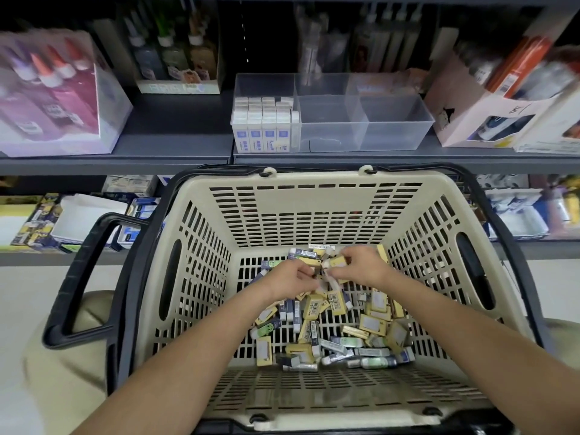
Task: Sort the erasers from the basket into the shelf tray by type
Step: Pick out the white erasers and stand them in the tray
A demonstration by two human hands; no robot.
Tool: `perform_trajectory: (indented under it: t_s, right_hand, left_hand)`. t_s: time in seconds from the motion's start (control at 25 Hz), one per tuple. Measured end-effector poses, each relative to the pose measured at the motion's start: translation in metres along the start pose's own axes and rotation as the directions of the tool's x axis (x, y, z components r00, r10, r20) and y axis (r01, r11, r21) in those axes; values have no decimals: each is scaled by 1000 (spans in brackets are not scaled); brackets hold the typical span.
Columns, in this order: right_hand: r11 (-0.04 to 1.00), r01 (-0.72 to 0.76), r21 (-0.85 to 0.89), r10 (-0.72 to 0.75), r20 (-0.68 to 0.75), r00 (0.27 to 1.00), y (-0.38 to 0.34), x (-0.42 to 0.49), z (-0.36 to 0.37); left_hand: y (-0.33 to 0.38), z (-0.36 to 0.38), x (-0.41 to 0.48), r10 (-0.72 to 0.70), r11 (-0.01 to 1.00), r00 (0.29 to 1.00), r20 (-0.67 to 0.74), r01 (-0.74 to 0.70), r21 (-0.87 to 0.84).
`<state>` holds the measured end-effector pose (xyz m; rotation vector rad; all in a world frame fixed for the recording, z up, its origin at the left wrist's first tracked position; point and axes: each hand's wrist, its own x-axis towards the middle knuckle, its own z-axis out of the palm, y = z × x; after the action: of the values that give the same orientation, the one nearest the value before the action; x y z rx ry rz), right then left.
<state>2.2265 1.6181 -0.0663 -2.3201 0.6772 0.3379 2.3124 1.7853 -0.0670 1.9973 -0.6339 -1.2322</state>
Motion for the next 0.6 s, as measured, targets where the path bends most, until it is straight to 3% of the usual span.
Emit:
perform_trajectory:
  t_s: [0.08,0.16,0.24,0.4,0.6]
  right_hand:
    - [971,-8,238,-11,81,997,-12,-1,8]
    - [940,-31,340,-15,133,991,-16,1,11]
    - [966,-33,256,8,98,995,-12,5,8]
    - [996,-77,-53,67,-170,983,4,20,1]
    - [975,-96,-200,72,-122,990,0,38,13]
  left_hand:
    - [3,1,0,8,989,999,44,-2,-150]
    - [3,1,1,0,973,1000,30,7,-232]
    - [2,-1,5,-50,971,999,-23,43,-236]
    - [-5,-13,11,-185,959,970,-159,143,-243]
    - [-7,-18,12,-205,960,959,-194,158,-231]
